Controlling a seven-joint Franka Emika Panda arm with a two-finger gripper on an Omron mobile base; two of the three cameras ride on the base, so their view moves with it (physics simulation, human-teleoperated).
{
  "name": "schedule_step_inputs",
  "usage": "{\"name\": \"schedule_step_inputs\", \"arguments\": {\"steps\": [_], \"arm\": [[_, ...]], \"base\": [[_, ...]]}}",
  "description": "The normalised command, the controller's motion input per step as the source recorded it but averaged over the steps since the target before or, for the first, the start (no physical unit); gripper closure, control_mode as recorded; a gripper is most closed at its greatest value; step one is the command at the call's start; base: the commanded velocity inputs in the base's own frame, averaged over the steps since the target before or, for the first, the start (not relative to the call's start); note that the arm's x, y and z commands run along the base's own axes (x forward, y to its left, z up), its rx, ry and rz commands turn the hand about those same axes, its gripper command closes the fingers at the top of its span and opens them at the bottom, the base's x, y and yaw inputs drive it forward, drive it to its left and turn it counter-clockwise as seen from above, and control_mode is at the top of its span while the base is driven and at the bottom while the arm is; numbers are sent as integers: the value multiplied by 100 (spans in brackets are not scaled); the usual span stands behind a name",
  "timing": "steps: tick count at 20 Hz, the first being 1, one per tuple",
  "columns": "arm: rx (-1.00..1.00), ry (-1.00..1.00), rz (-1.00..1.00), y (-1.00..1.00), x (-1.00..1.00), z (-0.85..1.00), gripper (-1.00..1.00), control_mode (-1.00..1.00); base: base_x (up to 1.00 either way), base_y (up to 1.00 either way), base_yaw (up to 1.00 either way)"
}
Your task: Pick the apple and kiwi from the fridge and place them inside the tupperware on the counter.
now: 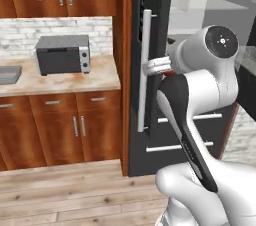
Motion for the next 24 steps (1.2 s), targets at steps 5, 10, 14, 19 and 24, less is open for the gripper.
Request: {"name": "schedule_step_inputs", "arguments": {"steps": [5,10,14,19,24], "arm": [[0,0,0,0,0,0,100,100],[0,0,0,0,0,0,100,100],[0,0,0,0,0,0,100,100],[0,0,0,0,0,0,100,100],[0,0,0,0,0,0,100,100]], "base": [[58,100,-3],[94,100,0],[93,100,0],[43,100,-2],[26,97,-4]]}}
